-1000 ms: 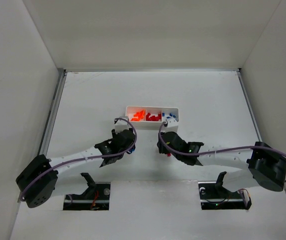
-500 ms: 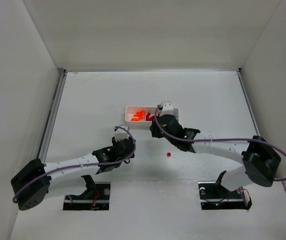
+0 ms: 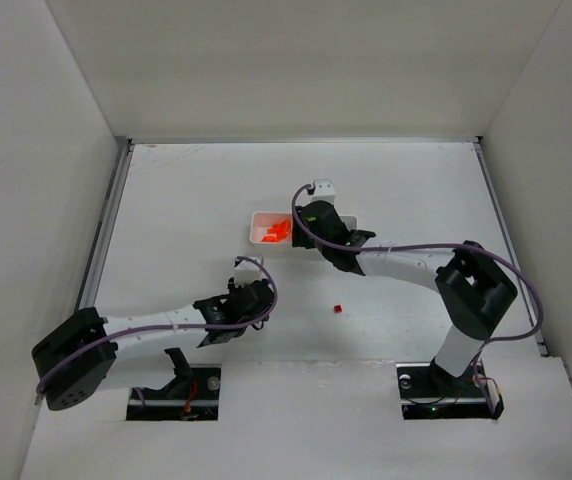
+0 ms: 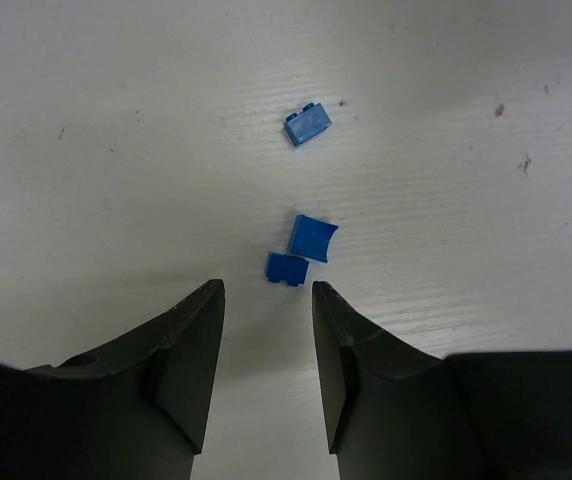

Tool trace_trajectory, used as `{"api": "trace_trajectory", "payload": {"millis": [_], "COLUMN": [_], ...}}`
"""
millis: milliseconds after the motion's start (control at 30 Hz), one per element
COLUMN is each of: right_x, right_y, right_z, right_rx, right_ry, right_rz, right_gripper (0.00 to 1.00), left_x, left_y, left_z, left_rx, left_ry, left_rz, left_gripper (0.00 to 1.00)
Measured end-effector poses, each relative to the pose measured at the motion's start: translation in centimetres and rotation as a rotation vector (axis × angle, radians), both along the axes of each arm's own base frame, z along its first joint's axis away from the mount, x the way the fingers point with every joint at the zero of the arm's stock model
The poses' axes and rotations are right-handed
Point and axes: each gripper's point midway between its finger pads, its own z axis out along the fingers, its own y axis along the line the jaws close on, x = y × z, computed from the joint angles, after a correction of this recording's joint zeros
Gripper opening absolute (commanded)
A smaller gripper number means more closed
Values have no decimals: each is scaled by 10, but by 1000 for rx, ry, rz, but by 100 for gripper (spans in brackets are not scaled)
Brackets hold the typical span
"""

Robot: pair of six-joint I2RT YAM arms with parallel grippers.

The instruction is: Sort the legos into containers by color

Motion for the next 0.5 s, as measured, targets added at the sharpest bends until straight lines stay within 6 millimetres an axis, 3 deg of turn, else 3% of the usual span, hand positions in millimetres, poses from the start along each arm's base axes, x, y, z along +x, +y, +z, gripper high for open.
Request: {"api": "trace_trajectory", "payload": {"millis": [233,500], "right_x": [-1,-24], "right_y": [-1,-6], "right_z": [8,11], "right_rx": [11,43], "right_ry": [-17,-23], "right_rz": [1,14], "right_gripper": [58,56], "left_x": [4,11], "left_y": [-2,-13], "left_z": [-8,-8], "left_rx": [23,16], "left_ry": [-1,-20], "left_rz": [0,-16], "left_gripper": [34,29]}}
